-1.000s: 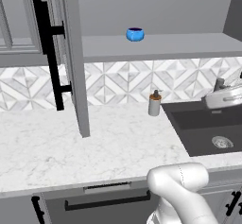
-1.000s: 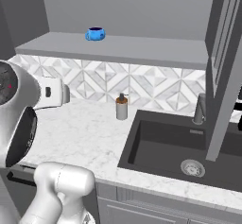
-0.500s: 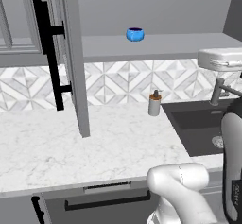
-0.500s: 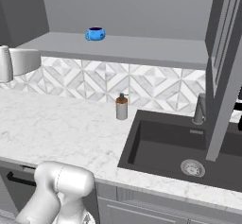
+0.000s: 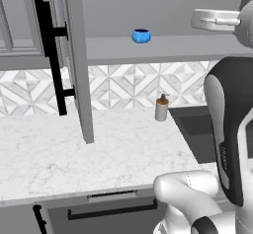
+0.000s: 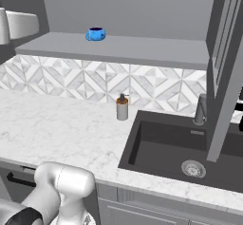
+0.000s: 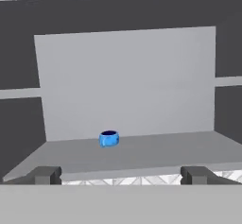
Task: Gather all objects into one cabinet and sort the glasses and bowls to opposite sides.
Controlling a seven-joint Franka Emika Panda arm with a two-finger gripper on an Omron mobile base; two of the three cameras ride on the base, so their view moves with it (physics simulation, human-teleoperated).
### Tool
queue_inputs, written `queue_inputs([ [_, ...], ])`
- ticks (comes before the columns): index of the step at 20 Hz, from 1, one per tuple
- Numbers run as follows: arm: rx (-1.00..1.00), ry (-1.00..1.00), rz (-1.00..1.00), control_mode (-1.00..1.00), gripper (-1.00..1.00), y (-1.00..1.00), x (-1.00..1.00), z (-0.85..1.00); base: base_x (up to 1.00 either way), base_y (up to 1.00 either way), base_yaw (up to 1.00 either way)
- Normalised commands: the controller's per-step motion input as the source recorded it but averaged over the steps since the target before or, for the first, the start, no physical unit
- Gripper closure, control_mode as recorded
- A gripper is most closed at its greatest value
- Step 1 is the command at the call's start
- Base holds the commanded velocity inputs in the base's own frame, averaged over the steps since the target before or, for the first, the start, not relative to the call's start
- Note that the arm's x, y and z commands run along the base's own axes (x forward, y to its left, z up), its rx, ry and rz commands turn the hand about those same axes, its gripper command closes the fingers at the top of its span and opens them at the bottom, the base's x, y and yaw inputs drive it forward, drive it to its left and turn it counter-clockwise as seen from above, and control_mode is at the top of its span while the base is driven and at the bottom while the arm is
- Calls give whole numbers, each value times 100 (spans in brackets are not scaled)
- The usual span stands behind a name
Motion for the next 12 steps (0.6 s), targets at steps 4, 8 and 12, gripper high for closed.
queue_inputs([
  [4,1,0,2,-100,-100,21,80,0,0,0,0],
  [8,-1,0,-2,-100,-100,18,99,-1,0,0,0],
  [12,0,1,-8,-100,-100,18,96,-23,0,0,0],
])
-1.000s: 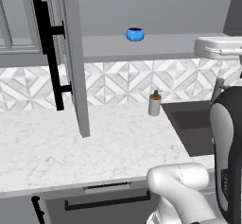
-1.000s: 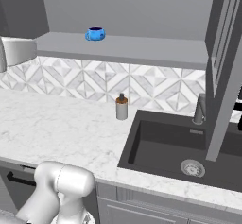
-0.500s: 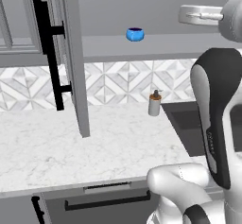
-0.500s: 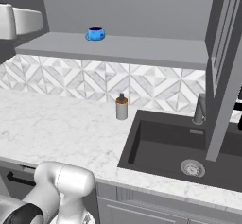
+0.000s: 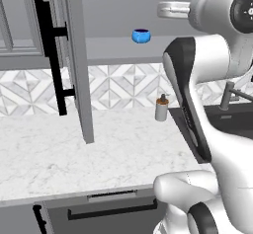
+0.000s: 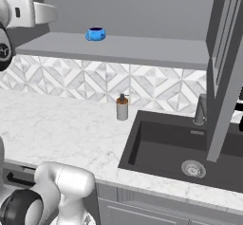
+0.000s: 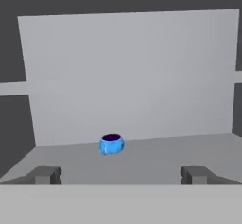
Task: Gather all objects into one cabinet and sort the glasses and bowls to opposite sides.
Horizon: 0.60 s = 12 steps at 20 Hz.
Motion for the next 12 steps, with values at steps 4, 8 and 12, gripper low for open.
queue_inputs([
  [4,-2,10,-4,-100,-100,24,87,-19,0,0,0],
  [8,-9,28,-2,-100,-100,9,68,-1,0,0,0],
  [12,-11,32,0,-100,-100,-2,30,0,0,0,0],
])
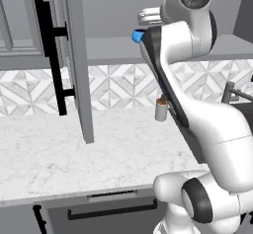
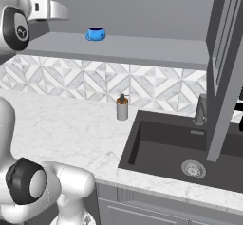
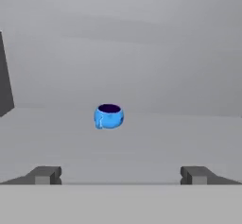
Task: Gather all objects into one cabinet and sort the glasses and bowls to opposite sides.
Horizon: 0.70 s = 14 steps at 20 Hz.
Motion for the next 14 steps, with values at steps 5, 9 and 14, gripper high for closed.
queue_inputs([
  [5,-3,8,-2,-100,-100,-9,1,-5,0,0,0],
  [9,10,-1,0,-100,-100,0,1,-29,0,0,0],
  [14,20,-6,-1,-100,-100,-5,17,-41,0,0,0],
])
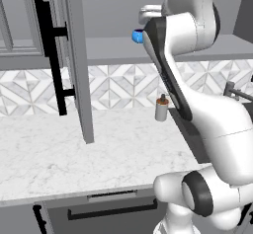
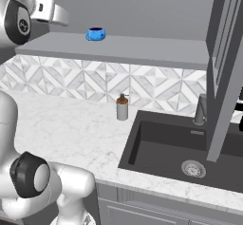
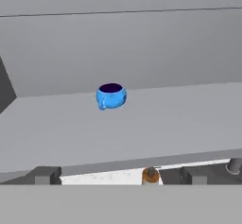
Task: Gather all objects into one cabinet and sort the glasses and bowls to opposite sides.
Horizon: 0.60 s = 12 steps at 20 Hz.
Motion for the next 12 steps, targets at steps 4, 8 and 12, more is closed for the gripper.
queue_inputs([
  [4,18,0,-4,-100,-100,-10,32,-27,0,0,0],
  [8,3,1,-1,-100,-100,0,49,-25,0,0,0],
  [12,0,10,0,-100,-100,0,60,-14,0,0,0],
])
